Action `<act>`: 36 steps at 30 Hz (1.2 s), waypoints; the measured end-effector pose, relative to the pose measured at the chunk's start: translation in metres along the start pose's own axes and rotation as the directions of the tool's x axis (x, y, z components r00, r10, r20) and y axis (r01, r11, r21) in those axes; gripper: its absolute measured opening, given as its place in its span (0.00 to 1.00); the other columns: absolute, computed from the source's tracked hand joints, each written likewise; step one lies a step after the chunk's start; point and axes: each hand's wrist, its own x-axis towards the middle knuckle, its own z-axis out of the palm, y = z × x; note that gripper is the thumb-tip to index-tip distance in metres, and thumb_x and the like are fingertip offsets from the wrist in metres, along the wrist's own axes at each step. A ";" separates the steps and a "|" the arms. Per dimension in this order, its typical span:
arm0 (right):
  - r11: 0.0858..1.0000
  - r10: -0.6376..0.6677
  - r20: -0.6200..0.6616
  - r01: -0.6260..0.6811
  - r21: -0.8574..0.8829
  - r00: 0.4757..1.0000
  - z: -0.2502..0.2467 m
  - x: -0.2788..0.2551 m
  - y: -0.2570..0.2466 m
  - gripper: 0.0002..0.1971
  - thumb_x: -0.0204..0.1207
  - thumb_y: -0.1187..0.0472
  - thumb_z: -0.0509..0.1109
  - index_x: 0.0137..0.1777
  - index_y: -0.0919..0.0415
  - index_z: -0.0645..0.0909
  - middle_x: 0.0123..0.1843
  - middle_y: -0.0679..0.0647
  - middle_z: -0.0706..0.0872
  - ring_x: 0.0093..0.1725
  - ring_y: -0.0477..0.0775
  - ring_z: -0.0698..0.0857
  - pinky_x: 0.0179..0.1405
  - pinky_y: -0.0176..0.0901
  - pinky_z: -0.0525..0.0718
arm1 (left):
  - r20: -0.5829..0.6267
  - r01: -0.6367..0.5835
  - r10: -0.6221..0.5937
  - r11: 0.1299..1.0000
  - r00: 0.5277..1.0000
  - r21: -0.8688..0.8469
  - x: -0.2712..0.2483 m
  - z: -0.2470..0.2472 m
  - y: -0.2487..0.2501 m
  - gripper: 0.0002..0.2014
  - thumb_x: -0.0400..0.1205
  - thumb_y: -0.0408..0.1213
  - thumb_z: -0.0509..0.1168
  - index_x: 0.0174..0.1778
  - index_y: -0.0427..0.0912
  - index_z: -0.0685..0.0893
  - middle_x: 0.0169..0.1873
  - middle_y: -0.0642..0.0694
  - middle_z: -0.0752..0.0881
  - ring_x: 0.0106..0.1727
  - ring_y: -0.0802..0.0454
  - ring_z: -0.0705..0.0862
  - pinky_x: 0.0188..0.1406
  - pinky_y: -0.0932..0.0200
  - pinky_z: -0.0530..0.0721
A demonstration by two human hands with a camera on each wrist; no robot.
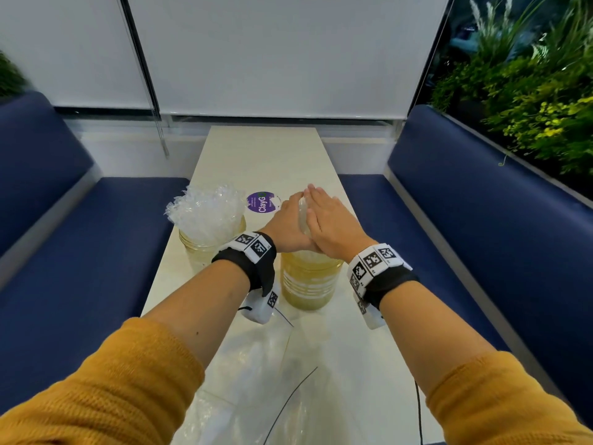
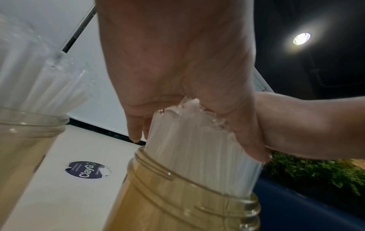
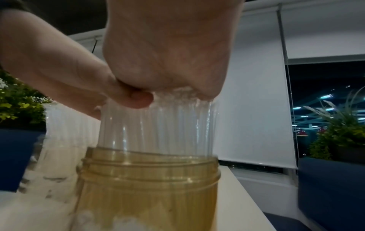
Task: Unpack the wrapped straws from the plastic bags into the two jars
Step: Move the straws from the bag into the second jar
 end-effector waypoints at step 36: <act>0.981 0.189 -0.192 -0.194 -0.011 0.963 0.023 0.019 0.016 0.25 0.88 0.53 0.47 0.79 0.60 0.72 0.77 0.56 0.78 0.78 0.57 0.73 0.80 0.62 0.65 | 0.128 -0.018 -0.024 0.947 0.991 0.320 -0.028 -0.014 0.038 0.73 0.63 0.61 0.84 0.89 0.36 0.40 0.90 0.41 0.43 0.91 0.43 0.41 0.90 0.42 0.44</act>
